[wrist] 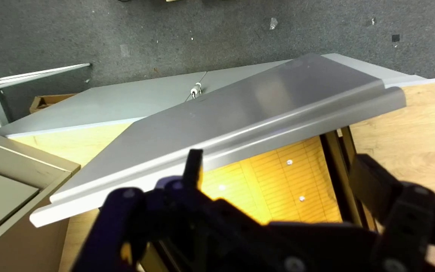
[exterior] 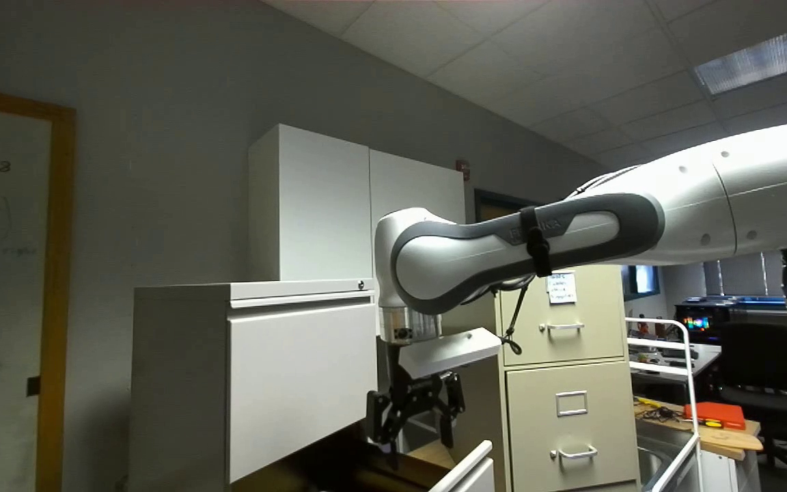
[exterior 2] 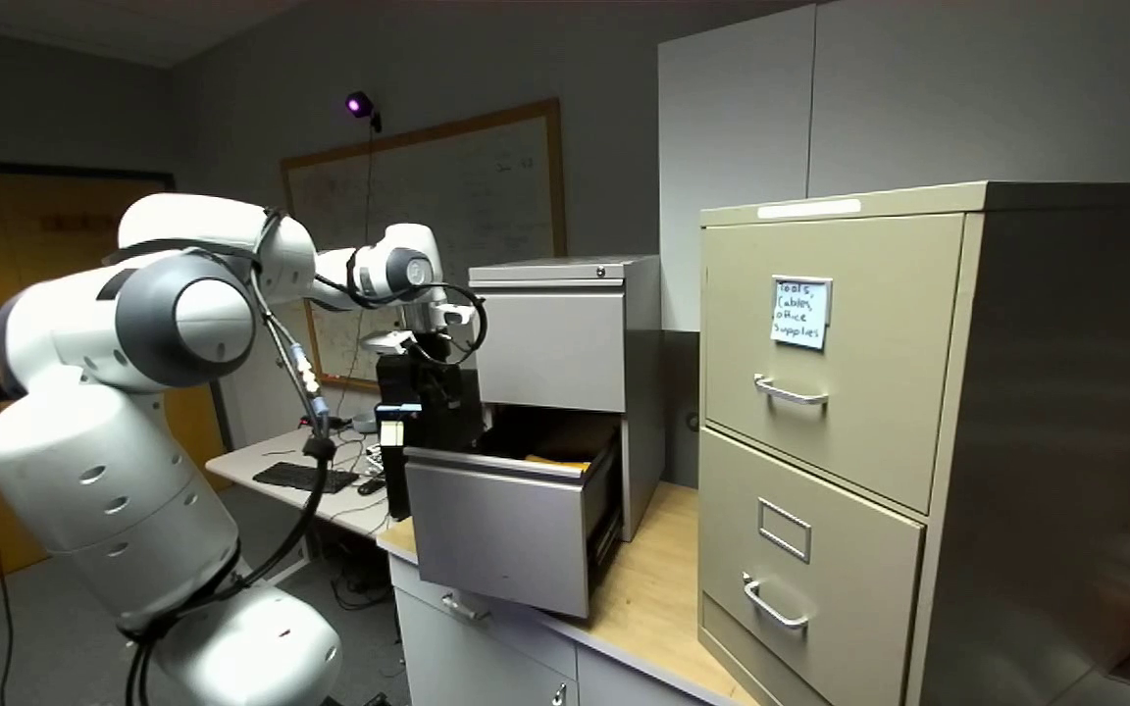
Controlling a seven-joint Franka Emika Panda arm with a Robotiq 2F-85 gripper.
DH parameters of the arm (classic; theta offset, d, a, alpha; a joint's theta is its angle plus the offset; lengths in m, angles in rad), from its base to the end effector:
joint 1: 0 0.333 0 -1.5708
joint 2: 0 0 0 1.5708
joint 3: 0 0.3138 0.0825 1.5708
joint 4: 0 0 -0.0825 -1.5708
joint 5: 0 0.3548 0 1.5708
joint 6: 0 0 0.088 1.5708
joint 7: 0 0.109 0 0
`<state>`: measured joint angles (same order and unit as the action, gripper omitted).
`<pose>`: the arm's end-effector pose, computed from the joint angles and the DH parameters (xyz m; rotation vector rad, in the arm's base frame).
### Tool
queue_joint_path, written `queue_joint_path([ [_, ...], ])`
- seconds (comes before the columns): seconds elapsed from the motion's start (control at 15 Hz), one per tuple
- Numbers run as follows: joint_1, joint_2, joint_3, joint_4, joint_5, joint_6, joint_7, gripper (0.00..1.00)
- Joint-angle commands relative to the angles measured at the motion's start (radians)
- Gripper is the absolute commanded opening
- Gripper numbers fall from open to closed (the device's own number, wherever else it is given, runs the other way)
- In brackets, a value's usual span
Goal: Close the bottom drawer of the white file cabinet
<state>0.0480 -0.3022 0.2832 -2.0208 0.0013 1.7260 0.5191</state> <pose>0.4115 0.1571 0.5723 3.0494 -0.3067 0.0456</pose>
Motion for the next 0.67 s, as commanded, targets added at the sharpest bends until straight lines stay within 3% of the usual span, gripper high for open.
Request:
queue_joint_path([
  [0.0, 0.01, -0.043, -0.032, -0.038, -0.008, -0.004, 0.015, 1.0],
  [0.53, -0.02, -0.144, -0.114, -0.197, 0.056, 0.035, 0.018, 1.0],
  [0.6, -0.028, -0.158, -0.129, -0.226, 0.068, 0.045, 0.018, 0.93],
])
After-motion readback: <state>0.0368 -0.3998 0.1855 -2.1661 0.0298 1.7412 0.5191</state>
